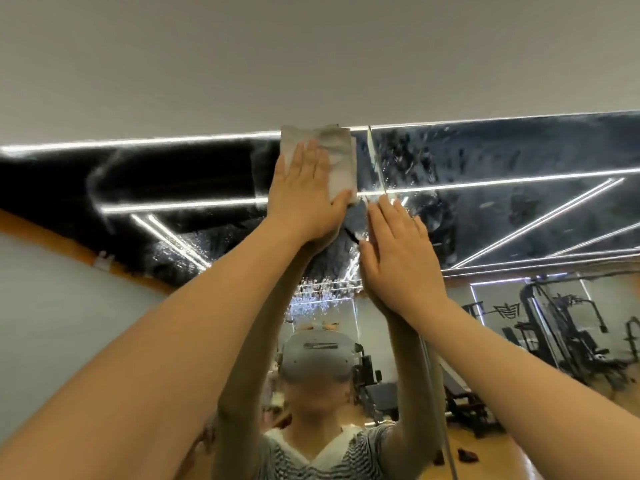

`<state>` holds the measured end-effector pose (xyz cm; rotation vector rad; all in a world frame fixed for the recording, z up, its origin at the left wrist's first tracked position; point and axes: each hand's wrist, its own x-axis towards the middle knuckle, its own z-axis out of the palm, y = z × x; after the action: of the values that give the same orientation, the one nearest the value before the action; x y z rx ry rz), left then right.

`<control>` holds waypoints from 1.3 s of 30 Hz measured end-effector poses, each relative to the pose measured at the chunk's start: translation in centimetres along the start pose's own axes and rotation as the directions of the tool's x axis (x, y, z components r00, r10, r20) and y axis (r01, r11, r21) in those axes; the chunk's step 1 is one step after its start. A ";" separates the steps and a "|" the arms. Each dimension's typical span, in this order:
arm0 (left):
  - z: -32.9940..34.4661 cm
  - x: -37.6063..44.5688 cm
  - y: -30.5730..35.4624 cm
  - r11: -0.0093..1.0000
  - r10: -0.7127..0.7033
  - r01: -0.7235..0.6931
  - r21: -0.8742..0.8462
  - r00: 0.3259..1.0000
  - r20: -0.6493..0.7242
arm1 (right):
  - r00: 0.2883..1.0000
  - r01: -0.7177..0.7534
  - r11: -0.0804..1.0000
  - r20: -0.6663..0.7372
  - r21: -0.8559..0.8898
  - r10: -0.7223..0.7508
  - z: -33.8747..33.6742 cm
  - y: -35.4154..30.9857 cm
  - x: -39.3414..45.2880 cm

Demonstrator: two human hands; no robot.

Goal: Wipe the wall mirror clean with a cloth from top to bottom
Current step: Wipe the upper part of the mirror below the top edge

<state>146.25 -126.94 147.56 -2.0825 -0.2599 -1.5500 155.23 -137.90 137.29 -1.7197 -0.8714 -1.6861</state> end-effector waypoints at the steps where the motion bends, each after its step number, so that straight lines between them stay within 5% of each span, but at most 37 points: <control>1: 0.0 0.0 0.0 1.000 -0.013 0.013 -0.021 1.000 0.005 | 1.000 -0.003 1.000 -0.004 -0.006 0.003 0.0 0.0 0.0; 8: -0.2 1.0 2.8 0.996 -0.051 0.052 -0.070 0.998 0.021 | 1.000 0.012 1.000 -0.005 -0.011 -0.012 -0.1 0.3 0.3; 13: -0.1 1.0 3.3 0.994 -0.003 0.007 -0.109 0.999 0.042 | 0.996 0.019 0.947 -0.093 0.321 0.012 -1.3 1.0 0.6; 18: -0.2 -0.2 5.0 0.970 0.067 -0.051 -0.240 0.996 0.063 | 0.957 -0.082 0.836 -0.191 0.542 0.217 -2.2 0.3 2.1; 22: -1.9 -1.8 3.0 0.898 0.019 -0.028 -0.438 0.999 -0.026 | 0.996 -0.040 0.928 -0.058 0.371 0.067 -2.6 -0.6 4.4; 27: -1.3 -8.6 -0.6 0.943 -0.087 0.034 -0.331 0.985 -0.147 | 0.997 0.003 1.000 0.073 0.013 -0.004 -2.8 -1.9 7.2; 30: -0.5 -11.5 -2.6 0.963 -0.119 0.092 -0.254 0.989 -0.092 | 0.992 -0.023 1.000 0.126 0.005 0.022 -2.1 -3.0 9.0; 36: 0.3 -14.6 -7.4 0.957 -0.182 0.165 -0.237 0.982 -0.053 | 0.991 -0.122 0.983 0.040 -0.138 0.129 0.0 -5.7 10.6; 39: 1.2 -15.5 -8.6 0.952 -0.196 0.173 -0.251 0.978 -0.068 | 0.998 -0.047 0.986 0.037 -0.158 0.054 1.3 -9.1 11.2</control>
<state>138.34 -116.64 135.38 -2.2168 -0.2470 -1.8673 148.81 -130.53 147.97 -1.8705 -0.7230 -1.7309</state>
